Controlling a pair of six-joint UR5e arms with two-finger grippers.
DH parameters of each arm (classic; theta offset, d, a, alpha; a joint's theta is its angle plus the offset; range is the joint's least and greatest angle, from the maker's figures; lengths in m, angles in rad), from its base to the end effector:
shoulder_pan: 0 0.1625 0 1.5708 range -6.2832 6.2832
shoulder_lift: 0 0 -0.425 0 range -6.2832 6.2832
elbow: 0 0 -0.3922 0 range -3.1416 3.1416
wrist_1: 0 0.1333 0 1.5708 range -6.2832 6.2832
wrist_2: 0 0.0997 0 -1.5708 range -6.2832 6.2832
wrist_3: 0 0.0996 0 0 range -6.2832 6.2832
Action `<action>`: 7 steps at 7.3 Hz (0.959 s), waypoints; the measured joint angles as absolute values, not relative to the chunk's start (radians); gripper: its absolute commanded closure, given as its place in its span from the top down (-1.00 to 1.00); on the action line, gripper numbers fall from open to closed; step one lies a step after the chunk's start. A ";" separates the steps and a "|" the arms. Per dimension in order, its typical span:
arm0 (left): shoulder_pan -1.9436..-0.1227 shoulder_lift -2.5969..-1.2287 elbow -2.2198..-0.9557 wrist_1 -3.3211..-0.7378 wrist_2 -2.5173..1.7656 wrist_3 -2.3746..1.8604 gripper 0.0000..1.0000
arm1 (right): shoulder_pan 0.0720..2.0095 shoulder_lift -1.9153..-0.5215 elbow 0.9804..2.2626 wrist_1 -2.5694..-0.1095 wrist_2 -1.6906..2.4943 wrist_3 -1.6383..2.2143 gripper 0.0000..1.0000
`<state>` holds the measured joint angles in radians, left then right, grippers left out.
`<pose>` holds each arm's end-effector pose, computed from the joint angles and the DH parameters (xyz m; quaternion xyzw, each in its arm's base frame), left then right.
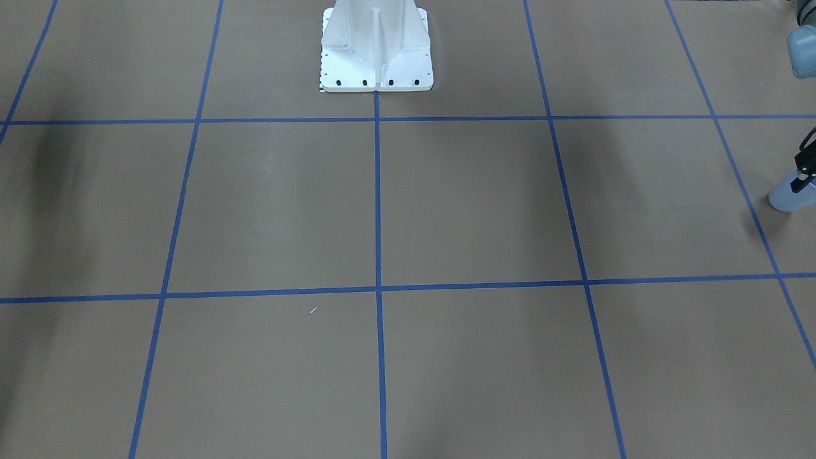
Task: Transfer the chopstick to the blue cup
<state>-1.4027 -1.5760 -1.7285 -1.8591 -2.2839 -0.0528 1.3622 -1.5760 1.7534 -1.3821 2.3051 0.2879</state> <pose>0.0184 -0.5160 0.5482 0.1708 0.3612 0.1306 0.9073 -0.0391 -0.5063 0.5516 0.0780 -0.3839 -0.0289 0.9196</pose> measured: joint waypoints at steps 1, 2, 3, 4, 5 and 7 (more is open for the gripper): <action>-1.402 -1.576 -1.728 -1.860 -2.285 -0.056 0.96 | 1.362 -1.575 1.753 -1.382 2.305 0.288 1.00; -1.402 -1.576 -1.729 -1.860 -2.287 -0.067 0.96 | 1.362 -1.573 1.753 -1.382 2.304 0.288 1.00; -1.402 -1.577 -1.728 -1.861 -2.287 -0.082 0.96 | 1.361 -1.570 1.754 -1.382 2.304 0.289 1.00; -1.401 -1.579 -1.724 -1.861 -2.287 -0.089 0.96 | 1.360 -1.568 1.754 -1.382 2.304 0.289 1.00; -1.401 -1.582 -1.719 -1.861 -2.287 -0.090 0.96 | 1.360 -1.567 1.754 -1.382 2.304 0.289 1.00; -1.401 -1.586 -1.705 -1.861 -2.289 -0.091 0.96 | 1.358 -1.565 1.754 -1.382 2.304 0.288 1.00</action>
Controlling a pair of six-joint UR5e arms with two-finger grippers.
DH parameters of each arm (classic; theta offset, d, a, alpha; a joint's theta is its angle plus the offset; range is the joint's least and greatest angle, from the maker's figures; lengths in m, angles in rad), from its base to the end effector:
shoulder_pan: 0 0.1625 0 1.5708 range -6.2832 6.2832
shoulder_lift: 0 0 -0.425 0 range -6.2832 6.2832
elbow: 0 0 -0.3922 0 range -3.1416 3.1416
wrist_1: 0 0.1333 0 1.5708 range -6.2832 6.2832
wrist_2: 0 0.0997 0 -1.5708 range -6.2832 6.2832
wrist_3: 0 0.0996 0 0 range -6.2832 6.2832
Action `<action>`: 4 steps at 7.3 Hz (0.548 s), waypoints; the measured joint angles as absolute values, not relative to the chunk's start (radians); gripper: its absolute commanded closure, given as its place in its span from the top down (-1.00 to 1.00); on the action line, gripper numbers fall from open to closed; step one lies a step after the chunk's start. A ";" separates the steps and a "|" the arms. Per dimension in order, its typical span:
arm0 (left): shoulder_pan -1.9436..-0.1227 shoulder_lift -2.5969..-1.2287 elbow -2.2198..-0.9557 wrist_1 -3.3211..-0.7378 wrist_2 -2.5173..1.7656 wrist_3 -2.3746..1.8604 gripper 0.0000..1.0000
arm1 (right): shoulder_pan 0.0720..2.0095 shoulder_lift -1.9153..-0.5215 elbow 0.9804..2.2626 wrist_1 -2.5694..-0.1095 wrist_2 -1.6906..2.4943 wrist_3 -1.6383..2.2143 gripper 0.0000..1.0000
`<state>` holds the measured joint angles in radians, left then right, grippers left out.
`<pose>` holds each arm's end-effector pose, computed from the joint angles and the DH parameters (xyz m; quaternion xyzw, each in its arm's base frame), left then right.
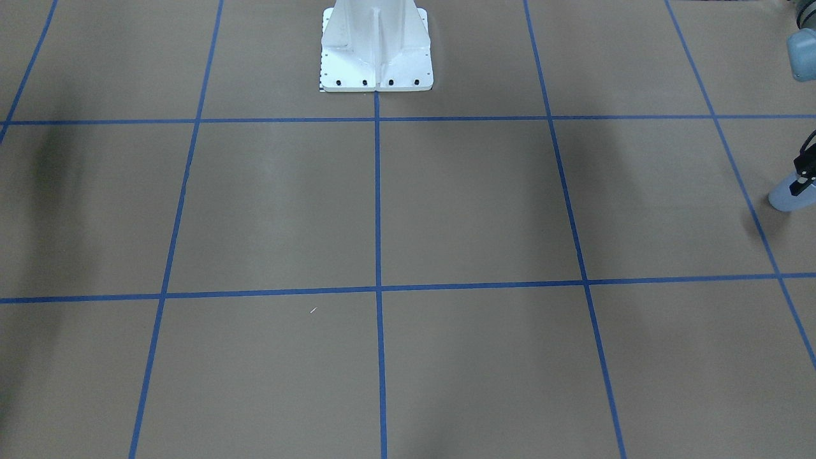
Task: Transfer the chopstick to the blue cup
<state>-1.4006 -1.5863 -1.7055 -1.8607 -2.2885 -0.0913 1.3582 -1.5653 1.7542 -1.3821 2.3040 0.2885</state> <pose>0.0207 -0.5206 0.5542 0.1579 0.3664 0.1126 0.9100 -0.0419 -0.5102 0.5459 0.0824 -0.3845 -0.0324 0.9189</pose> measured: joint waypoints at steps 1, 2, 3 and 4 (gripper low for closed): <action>-1.401 -1.587 -1.701 -1.860 -2.289 -0.093 0.96 | 1.358 -1.565 1.755 -1.382 2.304 0.288 1.00; -1.401 -1.587 -1.698 -1.860 -2.290 -0.093 0.96 | 1.358 -1.565 1.755 -1.382 2.304 0.288 1.00; -1.401 -1.583 -1.695 -1.875 -2.289 -0.092 0.96 | 1.358 -1.565 1.755 -1.382 2.304 0.288 1.00; -1.401 -1.578 -1.691 -1.905 -2.288 -0.093 0.96 | 1.358 -1.565 1.755 -1.382 2.304 0.288 1.00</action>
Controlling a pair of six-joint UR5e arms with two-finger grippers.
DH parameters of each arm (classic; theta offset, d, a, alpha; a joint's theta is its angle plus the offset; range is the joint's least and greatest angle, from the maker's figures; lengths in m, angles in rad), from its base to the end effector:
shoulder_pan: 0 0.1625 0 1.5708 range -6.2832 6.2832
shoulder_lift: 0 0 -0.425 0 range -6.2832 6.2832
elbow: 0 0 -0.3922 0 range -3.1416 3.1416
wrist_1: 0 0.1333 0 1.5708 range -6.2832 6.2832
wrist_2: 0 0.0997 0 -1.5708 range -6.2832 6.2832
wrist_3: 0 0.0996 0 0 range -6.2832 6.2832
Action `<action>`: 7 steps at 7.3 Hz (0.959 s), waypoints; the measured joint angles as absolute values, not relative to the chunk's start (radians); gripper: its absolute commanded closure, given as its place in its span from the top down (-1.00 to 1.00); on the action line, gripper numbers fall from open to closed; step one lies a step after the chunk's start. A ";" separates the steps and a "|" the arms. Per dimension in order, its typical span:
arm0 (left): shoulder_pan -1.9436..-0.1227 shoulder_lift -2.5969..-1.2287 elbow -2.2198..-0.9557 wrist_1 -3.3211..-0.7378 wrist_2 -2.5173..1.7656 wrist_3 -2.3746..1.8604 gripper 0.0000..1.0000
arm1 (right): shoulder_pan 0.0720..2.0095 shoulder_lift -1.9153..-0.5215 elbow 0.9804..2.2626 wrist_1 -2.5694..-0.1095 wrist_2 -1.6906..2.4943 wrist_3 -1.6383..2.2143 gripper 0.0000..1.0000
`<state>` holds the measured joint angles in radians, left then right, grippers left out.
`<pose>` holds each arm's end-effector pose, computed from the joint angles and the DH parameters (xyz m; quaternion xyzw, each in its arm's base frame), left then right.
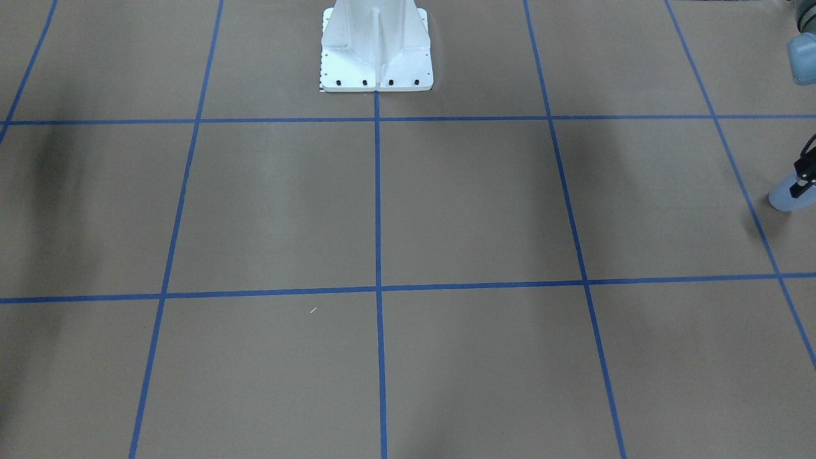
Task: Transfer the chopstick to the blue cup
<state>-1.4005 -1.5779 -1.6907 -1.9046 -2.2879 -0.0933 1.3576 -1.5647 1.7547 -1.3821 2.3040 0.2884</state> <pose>0.0204 -0.5188 0.5607 0.1671 0.3668 0.1152 0.9079 -0.0423 -0.5103 0.5453 0.0828 -0.3846 -0.0330 0.9188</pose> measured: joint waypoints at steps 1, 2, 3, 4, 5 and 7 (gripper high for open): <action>-1.401 -1.571 -1.680 -1.925 -2.288 -0.094 0.96 | 1.358 -1.565 1.755 -1.382 2.304 0.288 1.00; -1.401 -1.562 -1.668 -1.935 -2.289 -0.092 0.96 | 1.358 -1.565 1.755 -1.381 2.304 0.288 1.00; -1.403 -1.556 -1.660 -1.940 -2.290 -0.088 0.96 | 1.358 -1.565 1.755 -1.381 2.304 0.288 1.00; -1.404 -1.552 -1.655 -1.941 -2.290 -0.084 0.96 | 1.358 -1.565 1.755 -1.381 2.304 0.288 1.00; -1.410 -1.547 -1.641 -1.942 -2.288 -0.060 0.96 | 1.358 -1.565 1.756 -1.381 2.304 0.288 1.00; -1.468 -1.534 -1.555 -1.950 -2.288 0.080 0.96 | 1.358 -1.564 1.756 -1.381 2.304 0.288 1.00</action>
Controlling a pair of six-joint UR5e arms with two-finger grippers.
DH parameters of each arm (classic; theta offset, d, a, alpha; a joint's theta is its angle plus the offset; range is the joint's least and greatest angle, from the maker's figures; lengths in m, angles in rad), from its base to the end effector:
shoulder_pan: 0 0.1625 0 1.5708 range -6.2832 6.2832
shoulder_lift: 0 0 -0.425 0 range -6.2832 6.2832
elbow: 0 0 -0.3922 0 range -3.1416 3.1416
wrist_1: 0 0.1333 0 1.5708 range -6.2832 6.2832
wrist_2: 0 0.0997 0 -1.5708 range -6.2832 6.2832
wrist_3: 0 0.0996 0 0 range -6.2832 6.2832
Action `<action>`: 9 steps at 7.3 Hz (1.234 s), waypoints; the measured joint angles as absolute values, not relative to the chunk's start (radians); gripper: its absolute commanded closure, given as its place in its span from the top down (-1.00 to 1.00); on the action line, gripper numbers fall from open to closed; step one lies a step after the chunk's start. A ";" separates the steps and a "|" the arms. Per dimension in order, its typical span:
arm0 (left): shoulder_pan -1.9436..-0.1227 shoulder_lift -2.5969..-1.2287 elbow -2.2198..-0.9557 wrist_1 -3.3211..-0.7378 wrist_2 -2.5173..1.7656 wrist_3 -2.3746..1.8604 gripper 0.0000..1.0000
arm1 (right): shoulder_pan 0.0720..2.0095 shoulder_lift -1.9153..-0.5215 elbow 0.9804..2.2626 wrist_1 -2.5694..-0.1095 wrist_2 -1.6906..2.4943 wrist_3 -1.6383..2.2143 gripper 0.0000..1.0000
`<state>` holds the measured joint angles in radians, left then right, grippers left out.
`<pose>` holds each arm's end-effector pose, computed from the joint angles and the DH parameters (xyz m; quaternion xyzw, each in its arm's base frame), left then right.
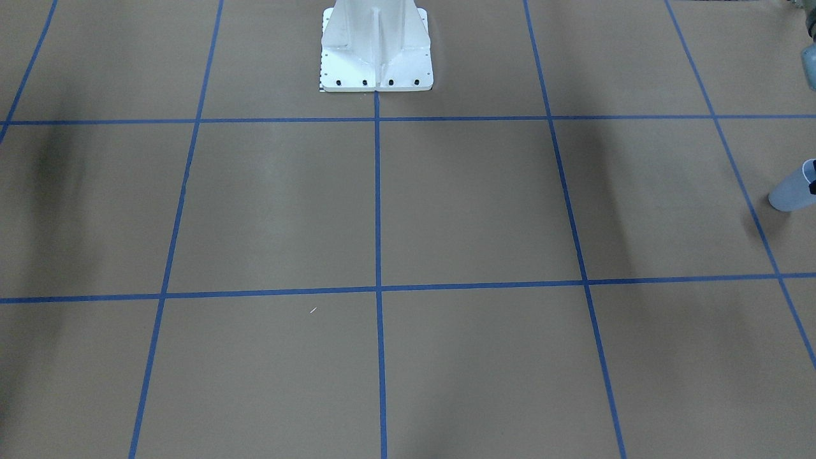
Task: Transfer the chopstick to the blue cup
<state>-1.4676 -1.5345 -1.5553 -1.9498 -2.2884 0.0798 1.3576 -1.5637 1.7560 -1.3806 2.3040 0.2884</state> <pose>-0.0165 -0.4991 0.6465 0.1484 0.3482 0.1414 0.9147 -0.0424 -0.5107 0.5440 0.0846 -0.3849 -0.0336 0.9184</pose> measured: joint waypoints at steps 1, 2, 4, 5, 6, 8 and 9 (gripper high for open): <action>-1.501 -1.532 -1.502 -1.958 -2.292 0.158 0.95 | 1.358 -1.563 1.757 -1.381 2.304 0.288 1.00; -1.528 -1.531 -1.453 -1.963 -2.300 0.213 0.96 | 1.358 -1.563 1.757 -1.381 2.304 0.288 1.00; -1.545 -1.520 -1.394 -1.965 -2.310 0.231 0.96 | 1.358 -1.564 1.761 -1.381 2.304 0.289 1.00; -1.545 -1.514 -1.376 -1.968 -2.310 0.212 0.96 | 1.358 -1.564 1.763 -1.381 2.304 0.290 1.00; -1.545 -1.511 -1.360 -1.976 -2.310 0.195 0.96 | 1.358 -1.565 1.764 -1.381 2.304 0.290 1.00; -1.544 -1.510 -1.334 -1.989 -2.310 0.177 0.96 | 1.358 -1.565 1.765 -1.381 2.304 0.290 1.00; -1.543 -1.510 -1.323 -1.992 -2.310 0.165 0.96 | 1.358 -1.565 1.765 -1.381 2.304 0.290 1.00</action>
